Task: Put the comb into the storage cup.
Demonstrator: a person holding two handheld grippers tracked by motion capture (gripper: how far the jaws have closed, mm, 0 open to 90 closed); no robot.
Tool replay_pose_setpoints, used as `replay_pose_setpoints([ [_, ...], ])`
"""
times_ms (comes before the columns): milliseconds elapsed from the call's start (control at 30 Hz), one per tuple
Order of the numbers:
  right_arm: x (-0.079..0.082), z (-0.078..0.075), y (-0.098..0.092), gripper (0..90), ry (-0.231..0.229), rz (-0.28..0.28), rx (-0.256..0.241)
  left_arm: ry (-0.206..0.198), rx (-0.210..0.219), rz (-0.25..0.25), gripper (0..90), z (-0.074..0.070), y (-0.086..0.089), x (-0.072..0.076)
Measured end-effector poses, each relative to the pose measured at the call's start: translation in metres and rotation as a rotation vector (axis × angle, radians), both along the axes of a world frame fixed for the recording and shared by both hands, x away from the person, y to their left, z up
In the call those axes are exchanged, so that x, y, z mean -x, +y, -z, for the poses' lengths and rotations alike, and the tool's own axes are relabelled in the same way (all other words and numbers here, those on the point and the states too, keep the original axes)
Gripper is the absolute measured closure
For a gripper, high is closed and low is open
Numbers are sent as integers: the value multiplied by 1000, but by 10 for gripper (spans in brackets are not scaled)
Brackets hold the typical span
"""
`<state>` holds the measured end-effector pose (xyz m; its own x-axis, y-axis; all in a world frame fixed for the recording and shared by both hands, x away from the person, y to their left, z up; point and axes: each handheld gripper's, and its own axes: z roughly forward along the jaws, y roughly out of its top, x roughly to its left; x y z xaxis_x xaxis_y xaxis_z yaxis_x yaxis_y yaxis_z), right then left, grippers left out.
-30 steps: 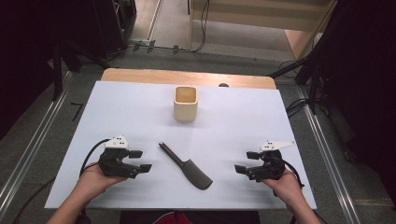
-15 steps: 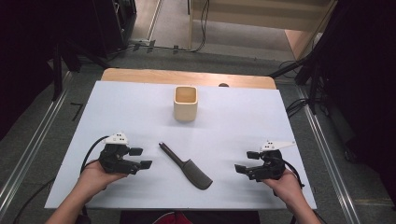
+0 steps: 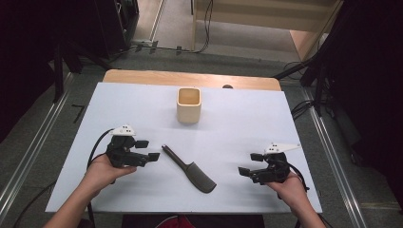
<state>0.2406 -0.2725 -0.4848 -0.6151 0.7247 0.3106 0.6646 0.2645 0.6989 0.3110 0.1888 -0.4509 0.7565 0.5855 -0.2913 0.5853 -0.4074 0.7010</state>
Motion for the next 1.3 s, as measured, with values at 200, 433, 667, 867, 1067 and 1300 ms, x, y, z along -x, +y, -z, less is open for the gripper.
replay_pose_setpoints([
  [200, 0, 0, 0, 140, -4, -5, 4, 6, 4, 13, 265, -3, -4, -6],
  [433, -1, 1, 0, 140, 1, -5, 5, 3, -10, 31, 286, -8, -14, -14],
  [667, -1, 1, -1, 140, 3, 1, 3, -7, -26, 48, 295, -10, -30, -26],
  [867, -1, 1, -1, 140, 2, -2, 2, 11, -19, 50, 295, -9, -39, -34],
  [1067, -2, 1, -2, 140, 0, 2, 2, 7, -32, 61, 304, -9, -49, -43],
  [1300, -2, 1, -3, 139, 0, -1, 2, 11, -38, 67, 304, -7, -56, -52],
])
